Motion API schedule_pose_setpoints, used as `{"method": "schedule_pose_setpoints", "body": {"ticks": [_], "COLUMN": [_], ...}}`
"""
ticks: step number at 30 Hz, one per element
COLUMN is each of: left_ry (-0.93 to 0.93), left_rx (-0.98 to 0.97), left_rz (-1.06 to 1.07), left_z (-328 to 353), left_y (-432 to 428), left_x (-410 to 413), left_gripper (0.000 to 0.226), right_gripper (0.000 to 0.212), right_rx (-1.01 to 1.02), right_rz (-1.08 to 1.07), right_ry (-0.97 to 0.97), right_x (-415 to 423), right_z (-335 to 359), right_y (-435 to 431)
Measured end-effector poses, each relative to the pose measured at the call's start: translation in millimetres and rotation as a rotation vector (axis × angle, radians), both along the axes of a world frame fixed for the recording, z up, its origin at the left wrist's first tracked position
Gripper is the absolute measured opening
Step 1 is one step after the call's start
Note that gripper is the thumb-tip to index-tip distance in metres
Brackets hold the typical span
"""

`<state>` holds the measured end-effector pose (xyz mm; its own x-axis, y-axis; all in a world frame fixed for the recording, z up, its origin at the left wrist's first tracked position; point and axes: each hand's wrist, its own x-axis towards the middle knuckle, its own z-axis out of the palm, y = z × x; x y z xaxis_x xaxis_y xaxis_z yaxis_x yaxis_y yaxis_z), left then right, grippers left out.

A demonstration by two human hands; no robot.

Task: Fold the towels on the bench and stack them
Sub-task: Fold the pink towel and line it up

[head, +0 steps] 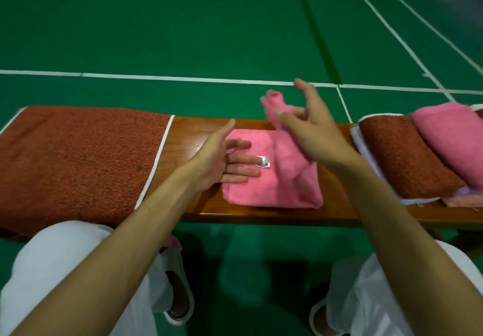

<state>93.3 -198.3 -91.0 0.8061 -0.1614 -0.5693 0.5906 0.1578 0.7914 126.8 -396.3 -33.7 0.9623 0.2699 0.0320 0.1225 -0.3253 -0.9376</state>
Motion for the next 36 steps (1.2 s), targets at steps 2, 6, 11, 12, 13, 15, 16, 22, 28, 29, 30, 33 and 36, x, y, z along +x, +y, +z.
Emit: {"method": "schedule_pose_setpoints", "body": {"ticks": [2, 6, 11, 12, 13, 15, 16, 22, 28, 29, 30, 33, 36], "left_ry": [-0.008, -0.064, -0.035, -0.04, -0.055, -0.104, -0.161, -0.758, -0.928, -0.872, -0.819, -0.748, -0.696], "left_rx": [-0.019, 0.071, 0.257, 0.261, 0.266, 0.315, 0.416, 1.459, 1.411, 1.41, 1.409, 1.443, 1.459], "left_rz": [0.047, 0.151, 0.194, 0.172, 0.15, 0.142, 0.174, 0.206, -0.473, -0.511, -0.526, -0.517, -0.525], "left_z": [2.7, -10.5, -14.8, -12.9, -10.9, -7.9, -6.7, -7.9, -40.3, -46.3, -51.3, -54.9, -51.9], "left_y": [-4.6, -7.6, -12.8, -13.0, -12.1, -9.7, -8.2, -0.3, -20.8, -22.0, -22.7, -23.5, -20.7], "left_x": [2.9, 8.2, 4.7, 4.0, 2.9, 0.0, -2.4, -20.0, -14.7, -15.2, -14.5, -12.4, -11.9], "left_gripper": [0.064, 0.029, 0.012, 0.014, 0.017, 0.017, 0.014, 0.045, 0.067, 0.069, 0.072, 0.074, 0.068], "right_gripper": [0.065, 0.041, 0.054, 0.053, 0.053, 0.055, 0.054, 0.072, 0.076, 0.075, 0.074, 0.074, 0.074], "right_rx": [0.077, -0.107, -0.379, -0.365, -0.388, -0.471, -0.507, -0.703, -1.006, -1.025, -1.028, -1.021, -1.025], "right_rz": [0.068, -0.255, -0.421, -0.39, -0.379, -0.39, -0.394, -0.233, 0.256, 0.279, 0.291, 0.287, 0.23], "right_ry": [-0.032, -0.249, 0.218, 0.28, 0.275, 0.202, 0.169, -0.304, -0.421, -0.423, -0.425, -0.407, -0.333], "right_x": [-6.7, 4.3, 14.6, 14.1, 14.8, 15.5, 15.7, -4.7, -11.7, -13.6, -14.9, -13.8, -6.7], "right_z": [-6.4, -22.4, -60.1, -65.5, -68.8, -69.2, -69.5, -65.7, -90.8, -96.6, -101.1, -104.0, -104.0], "right_y": [17.3, 1.0, -43.9, -44.2, -43.2, -41.1, -41.2, -31.3, -10.6, -10.3, -10.9, -12.7, -22.8]}}
